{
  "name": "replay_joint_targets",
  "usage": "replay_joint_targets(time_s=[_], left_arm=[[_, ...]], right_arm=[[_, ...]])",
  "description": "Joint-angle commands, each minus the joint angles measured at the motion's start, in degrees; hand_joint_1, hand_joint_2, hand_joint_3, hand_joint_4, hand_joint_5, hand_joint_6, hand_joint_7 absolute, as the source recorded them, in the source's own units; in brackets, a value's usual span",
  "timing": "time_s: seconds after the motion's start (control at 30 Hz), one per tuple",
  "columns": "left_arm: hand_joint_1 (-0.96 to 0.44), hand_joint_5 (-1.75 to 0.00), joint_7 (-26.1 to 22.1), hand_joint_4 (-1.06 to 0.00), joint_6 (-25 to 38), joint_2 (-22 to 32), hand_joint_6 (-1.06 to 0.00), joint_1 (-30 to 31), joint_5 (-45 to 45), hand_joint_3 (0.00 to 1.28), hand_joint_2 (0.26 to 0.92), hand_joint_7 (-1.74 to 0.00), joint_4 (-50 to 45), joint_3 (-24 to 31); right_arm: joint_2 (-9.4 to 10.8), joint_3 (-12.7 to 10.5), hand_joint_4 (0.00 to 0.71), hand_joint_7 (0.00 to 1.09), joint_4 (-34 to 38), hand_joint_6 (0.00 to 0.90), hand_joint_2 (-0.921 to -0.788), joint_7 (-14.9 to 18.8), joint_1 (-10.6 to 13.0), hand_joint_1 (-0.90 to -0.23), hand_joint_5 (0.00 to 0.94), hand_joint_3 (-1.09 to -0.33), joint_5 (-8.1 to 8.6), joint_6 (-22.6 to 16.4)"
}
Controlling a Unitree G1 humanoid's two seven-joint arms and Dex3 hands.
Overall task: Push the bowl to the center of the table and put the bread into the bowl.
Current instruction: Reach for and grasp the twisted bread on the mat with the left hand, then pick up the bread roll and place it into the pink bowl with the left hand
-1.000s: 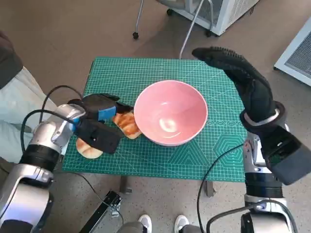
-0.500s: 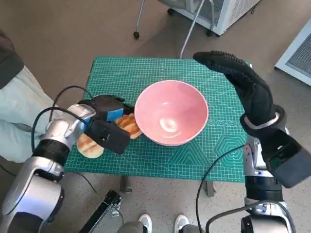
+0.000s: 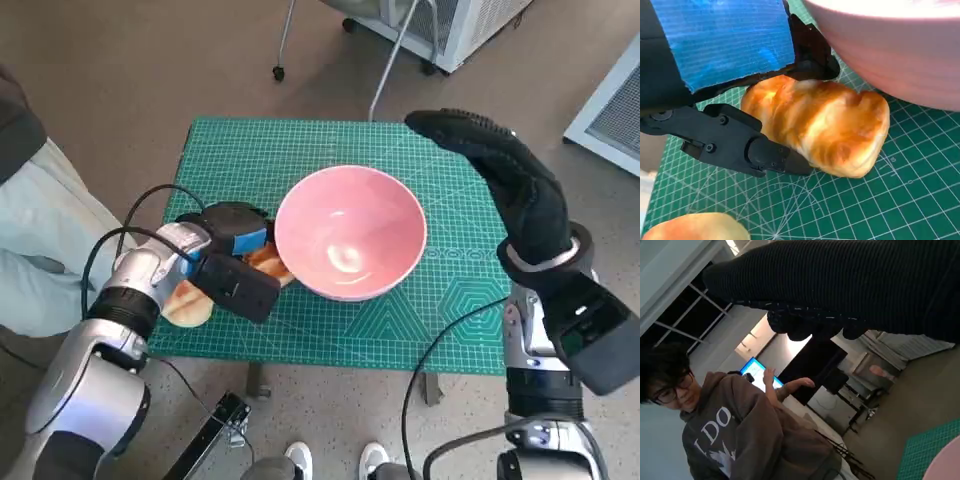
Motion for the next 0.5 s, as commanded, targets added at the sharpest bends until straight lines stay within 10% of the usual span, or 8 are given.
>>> replay_joint_targets(time_s=[0.03, 0.5], left_arm=[[-0.02, -1.18, 1.37, -0.56, -2.34, 1.51, -0.53, 0.64, 0.51, 0.17, 0.920, -1.28, 1.17, -0.54], [0.00, -1.24, 2.28, -0.57, 0.06, 12.97, -0.56, 2.65, -8.08, 0.15, 0.921, -1.30, -6.88, 10.81]], right_arm=[[-0.32, -0.10, 0.250, 0.83, -0.45, -0.001, -0.921, -0.35, 1.60, -0.700, 0.041, -0.789, 0.06, 0.68], [-0.49, -0.69, 0.245, 0.82, -0.03, -0.001, -0.921, 0.36, 2.24, -0.686, 0.049, -0.786, 1.44, 0.16]])
